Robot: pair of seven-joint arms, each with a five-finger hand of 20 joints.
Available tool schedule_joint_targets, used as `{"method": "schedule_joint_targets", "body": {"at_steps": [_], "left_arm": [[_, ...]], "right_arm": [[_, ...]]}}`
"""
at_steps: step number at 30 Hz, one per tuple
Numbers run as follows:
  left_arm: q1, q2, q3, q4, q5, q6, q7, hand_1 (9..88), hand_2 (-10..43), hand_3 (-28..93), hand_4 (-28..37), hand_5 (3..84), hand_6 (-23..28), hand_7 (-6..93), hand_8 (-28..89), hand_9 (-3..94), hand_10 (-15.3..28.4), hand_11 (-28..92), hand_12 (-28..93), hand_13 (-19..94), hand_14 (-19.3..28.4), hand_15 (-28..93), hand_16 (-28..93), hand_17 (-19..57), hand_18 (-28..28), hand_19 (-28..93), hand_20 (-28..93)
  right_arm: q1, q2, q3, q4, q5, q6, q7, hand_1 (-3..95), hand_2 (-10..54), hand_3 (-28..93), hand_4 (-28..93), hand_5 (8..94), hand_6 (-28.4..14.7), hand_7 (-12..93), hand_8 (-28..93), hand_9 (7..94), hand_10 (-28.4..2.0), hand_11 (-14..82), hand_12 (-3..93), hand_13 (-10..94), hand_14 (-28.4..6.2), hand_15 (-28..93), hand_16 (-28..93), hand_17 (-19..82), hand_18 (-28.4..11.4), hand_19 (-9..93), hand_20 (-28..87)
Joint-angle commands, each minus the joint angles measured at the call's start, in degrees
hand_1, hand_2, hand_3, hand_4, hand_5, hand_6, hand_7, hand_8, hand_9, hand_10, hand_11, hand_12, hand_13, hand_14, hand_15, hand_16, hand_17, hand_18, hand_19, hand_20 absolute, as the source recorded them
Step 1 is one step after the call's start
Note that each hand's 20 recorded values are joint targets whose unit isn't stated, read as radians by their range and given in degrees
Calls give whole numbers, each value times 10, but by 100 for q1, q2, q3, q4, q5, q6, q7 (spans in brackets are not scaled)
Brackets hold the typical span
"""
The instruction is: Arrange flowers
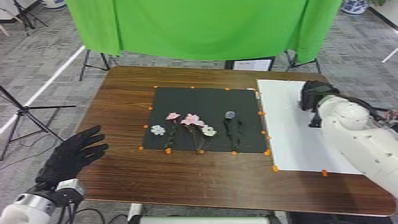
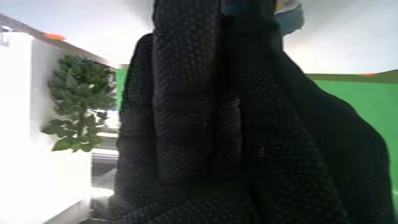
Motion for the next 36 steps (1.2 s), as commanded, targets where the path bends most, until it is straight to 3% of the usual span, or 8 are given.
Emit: {"method": "schedule_joint_targets", "body": {"at_steps": [1,4,13,15,22,32,36], "left_arm": [[61,-38,-10,-12,-25,12,-21,248,12,724,-283,320,58,183,-101,272,135,253,168,201,179,470,-47,-96,219,416,87],[63,-47,-3,-12,-24,7,-12,248,12,724,-283,320,57,183,-102,272,135,253,168,200,179,470,-47,-96,219,415,87],[-6,-71,13,30,-20,-47,-51,248,13,723,-283,320,57,184,-102,271,136,253,168,200,179,470,-47,-96,218,416,87],[31,-111,-37,8,9,-70,-86,248,13,722,-283,320,57,184,-102,271,136,253,169,200,179,470,-47,-96,218,416,87],[-52,-100,15,34,9,-93,-96,248,12,722,-283,320,57,184,-102,271,136,251,169,200,179,469,-46,-96,218,416,87],[-2,-132,-29,19,2,-60,-116,246,11,723,-283,320,57,185,-101,271,135,253,169,200,179,468,-46,-96,218,415,87],[-36,-120,-2,51,2,-89,-141,247,11,723,-283,320,57,184,-102,271,135,253,169,200,179,468,-46,-96,218,415,87]], "right_arm": [[-590,348,136,-782,-155,482,-342,512,-94,805,-283,750,51,406,-21,921,-28,81,354,926,4,241,302,367,-30,626,243],[-958,462,325,-1317,-119,732,-447,508,-95,813,-283,752,50,403,-19,924,-30,80,355,927,4,238,307,366,-32,629,241],[-2135,422,1188,-2758,67,401,-743,490,-95,838,-283,747,50,406,-14,919,-35,77,360,914,3,242,332,366,-55,593,260],[-2154,362,1113,-2846,128,144,-849,487,-95,844,-283,744,50,407,-17,917,-37,77,362,907,2,242,338,358,-62,596,269],[-2315,240,985,-3050,-113,-84,-983,480,-95,845,-283,736,55,417,-23,910,-38,77,360,892,2,246,345,344,-72,598,283],[-2497,176,1017,-3213,-126,-100,-969,479,-95,841,-283,729,55,423,-28,906,-41,80,353,883,0,248,343,344,-67,586,283],[-2544,151,977,-3227,-190,5,-1016,473,-95,842,-283,729,54,423,-28,904,-41,82,353,879,-1,250,344,338,-71,586,287]]}}
